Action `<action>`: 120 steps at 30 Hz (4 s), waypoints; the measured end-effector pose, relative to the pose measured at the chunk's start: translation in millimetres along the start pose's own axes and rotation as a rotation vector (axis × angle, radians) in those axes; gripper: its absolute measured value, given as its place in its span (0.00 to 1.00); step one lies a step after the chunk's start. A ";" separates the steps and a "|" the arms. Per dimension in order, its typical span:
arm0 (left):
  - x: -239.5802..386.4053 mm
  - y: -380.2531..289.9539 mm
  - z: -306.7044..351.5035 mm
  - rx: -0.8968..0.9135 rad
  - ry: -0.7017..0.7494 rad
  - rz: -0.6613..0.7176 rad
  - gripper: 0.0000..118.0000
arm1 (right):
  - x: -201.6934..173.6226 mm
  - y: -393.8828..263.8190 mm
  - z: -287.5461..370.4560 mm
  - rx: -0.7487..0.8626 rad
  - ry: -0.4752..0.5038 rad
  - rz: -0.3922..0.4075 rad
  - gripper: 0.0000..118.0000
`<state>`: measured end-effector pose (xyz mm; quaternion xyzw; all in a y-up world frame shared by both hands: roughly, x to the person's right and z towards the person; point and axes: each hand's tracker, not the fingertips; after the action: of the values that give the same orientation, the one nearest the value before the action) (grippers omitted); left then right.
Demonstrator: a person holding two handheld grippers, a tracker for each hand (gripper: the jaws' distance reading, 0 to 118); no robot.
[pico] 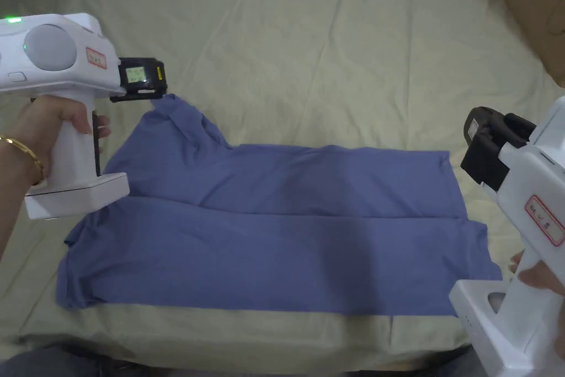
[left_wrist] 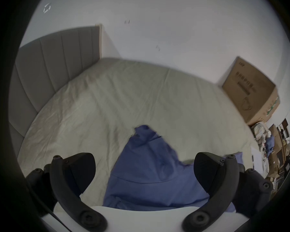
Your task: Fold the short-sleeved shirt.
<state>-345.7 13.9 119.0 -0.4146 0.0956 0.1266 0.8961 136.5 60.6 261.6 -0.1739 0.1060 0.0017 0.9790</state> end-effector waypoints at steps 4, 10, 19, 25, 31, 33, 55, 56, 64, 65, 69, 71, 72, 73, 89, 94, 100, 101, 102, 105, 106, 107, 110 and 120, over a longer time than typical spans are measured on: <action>-10.5 -5.5 -52.5 -0.198 0.107 -0.041 1.00 | 6.2 -8.0 -23.6 -0.055 -0.027 0.008 0.00; -18.2 -30.7 -94.8 -0.325 0.149 -0.018 0.95 | 15.2 -23.6 -47.5 -0.125 -0.057 -0.006 0.00; -9.9 -37.6 -107.3 -0.332 0.138 -0.078 0.18 | 20.2 -40.5 -59.8 -0.192 -0.077 0.000 0.00; -17.7 -34.6 -81.4 -0.232 0.097 -0.016 0.00 | 26.8 -31.8 -64.3 -0.211 -0.064 -0.017 0.00; -34.5 -28.9 -57.8 -0.106 0.007 0.065 0.00 | 58.2 -0.7 -102.5 -0.287 -0.066 -0.024 0.02; -28.1 -28.2 -41.6 -0.077 -0.003 0.059 0.00 | 74.8 7.7 -127.2 -0.376 -0.081 -0.044 0.40; -34.1 -18.9 -41.7 -0.065 -0.015 0.148 0.00 | 128.6 -68.3 -294.2 -0.827 -0.209 -0.154 0.04; -34.0 -18.3 -43.1 -0.069 -0.010 0.149 0.00 | 127.6 -66.2 -291.4 -0.825 -0.211 -0.138 0.04; -24.9 -32.3 8.3 -0.026 -0.067 0.168 0.00 | 130.0 -12.2 -209.9 -0.640 -0.105 -0.163 0.03; -32.4 -30.8 15.0 -0.016 -0.074 0.166 0.00 | 129.1 -5.7 -193.5 -0.610 -0.092 -0.157 0.03; -52.9 -45.8 44.3 0.025 -0.104 0.172 0.00 | 126.4 7.8 -131.2 -0.552 -0.084 -0.153 0.03; -58.7 -58.4 62.0 0.039 -0.107 0.177 0.00 | 129.8 6.7 -103.0 -0.523 -0.093 -0.152 0.03; -61.1 -65.0 69.8 0.044 -0.109 0.177 0.00 | 130.3 4.0 -89.9 -0.519 -0.095 -0.155 0.03; -47.8 -79.4 89.0 0.048 -0.109 0.175 0.00 | 130.7 0.0 -76.2 -0.513 -0.095 -0.161 0.03; -72.1 -210.0 94.7 -0.096 0.034 0.336 0.23 | 135.6 -119.6 15.3 -0.607 -0.187 -0.332 0.19; -76.8 -202.4 114.3 -0.010 0.089 0.328 0.89 | 137.7 -95.1 28.7 -0.537 -0.246 -0.174 0.77; -26.2 -167.7 183.2 0.419 0.140 -0.036 0.90 | 109.4 -24.2 69.8 -0.161 -0.180 -0.012 0.79; -2.8 -168.2 198.6 0.496 0.157 -0.100 0.91 | 100.9 -16.5 78.0 -0.085 -0.168 0.002 0.83; 9.0 -170.7 206.0 0.558 0.173 -0.147 0.93 | 93.4 -10.7 84.6 -0.022 -0.166 0.007 0.87; 29.6 -182.1 218.6 0.701 0.180 -0.243 0.99 | 68.0 -2.3 103.1 0.113 -0.152 0.018 0.96; 37.7 -186.8 222.2 0.729 0.169 -0.249 0.99 | 60.5 -1.3 107.4 0.141 -0.144 0.020 0.96; 44.2 -191.1 225.1 0.747 0.152 -0.251 0.98 | 51.1 -2.6 111.9 0.164 -0.150 0.013 0.96; 60.4 -201.4 232.5 0.745 0.118 -0.244 0.88 | 35.4 -7.3 115.1 0.168 -0.147 0.011 0.96; 76.1 -213.8 226.3 0.698 0.028 -0.240 0.00 | 0.6 -20.8 110.1 0.182 -0.077 -0.013 0.00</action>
<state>-193.0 65.3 396.0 -0.0940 0.0960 -0.0253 0.9906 160.8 78.6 369.5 -0.0850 0.0670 -0.0078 0.9941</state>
